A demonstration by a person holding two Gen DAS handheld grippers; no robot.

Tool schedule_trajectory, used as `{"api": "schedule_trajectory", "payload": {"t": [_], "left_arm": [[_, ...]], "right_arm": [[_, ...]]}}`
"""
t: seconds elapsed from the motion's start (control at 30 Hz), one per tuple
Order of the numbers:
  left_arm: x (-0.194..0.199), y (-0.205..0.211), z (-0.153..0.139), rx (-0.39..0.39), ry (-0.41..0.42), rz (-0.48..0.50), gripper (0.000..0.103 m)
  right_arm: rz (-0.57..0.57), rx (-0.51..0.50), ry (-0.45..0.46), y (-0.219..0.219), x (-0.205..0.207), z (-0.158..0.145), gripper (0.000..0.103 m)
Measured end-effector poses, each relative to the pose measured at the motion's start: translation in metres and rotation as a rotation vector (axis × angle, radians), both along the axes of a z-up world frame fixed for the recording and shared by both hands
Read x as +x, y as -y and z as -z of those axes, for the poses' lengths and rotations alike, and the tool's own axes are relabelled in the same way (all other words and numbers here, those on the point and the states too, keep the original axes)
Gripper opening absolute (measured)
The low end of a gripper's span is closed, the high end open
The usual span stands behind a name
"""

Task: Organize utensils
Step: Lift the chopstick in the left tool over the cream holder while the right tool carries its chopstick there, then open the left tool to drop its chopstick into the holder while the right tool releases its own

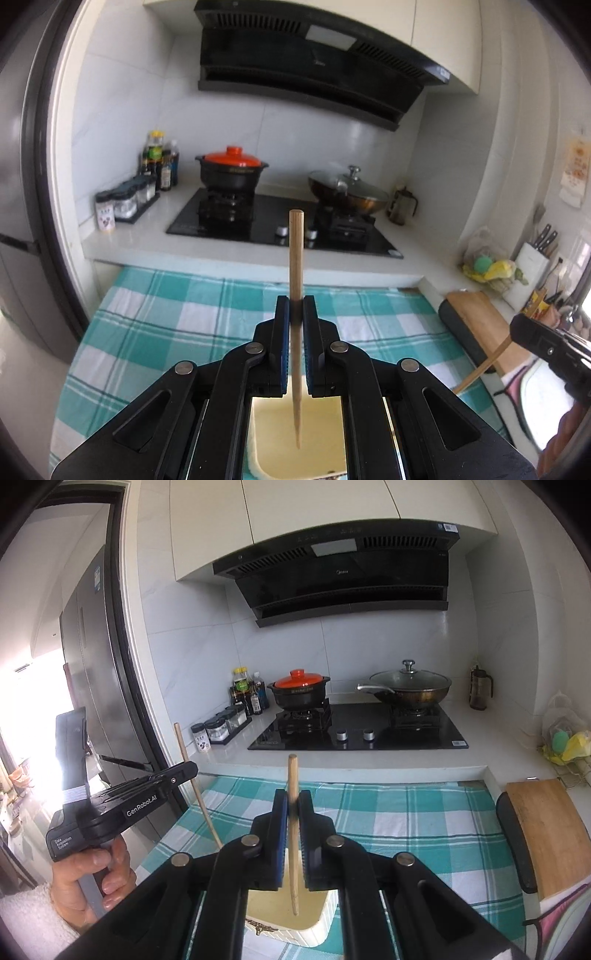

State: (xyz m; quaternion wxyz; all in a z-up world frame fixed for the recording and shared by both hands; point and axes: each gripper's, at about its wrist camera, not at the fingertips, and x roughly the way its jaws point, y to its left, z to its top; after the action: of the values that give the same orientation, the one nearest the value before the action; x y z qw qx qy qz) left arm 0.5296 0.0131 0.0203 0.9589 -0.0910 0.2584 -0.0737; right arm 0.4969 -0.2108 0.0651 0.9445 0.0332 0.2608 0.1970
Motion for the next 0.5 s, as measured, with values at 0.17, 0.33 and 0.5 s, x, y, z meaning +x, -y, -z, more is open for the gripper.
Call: {"api": "schedule_trajectory", "payload": {"t": [0.17, 0.33, 0.5], "left_arm": [[0.012, 0.001, 0.044, 0.015, -0.123, 0.007, 0.005], [0.018, 0.004, 0.068, 0.022, -0.221, 0.036, 0.006], [-0.004, -0.006, 0.068, -0.004, -0.259, 0.062, 0.045]], "right_arm": [[-0.017, -0.021, -0.160, -0.010, 0.028, 0.057, 0.006], [-0.010, -0.037, -0.265, -0.016, 0.047, 0.090, 0.007], [0.032, -0.020, -0.250, -0.007, 0.035, 0.082, 0.023]]}}
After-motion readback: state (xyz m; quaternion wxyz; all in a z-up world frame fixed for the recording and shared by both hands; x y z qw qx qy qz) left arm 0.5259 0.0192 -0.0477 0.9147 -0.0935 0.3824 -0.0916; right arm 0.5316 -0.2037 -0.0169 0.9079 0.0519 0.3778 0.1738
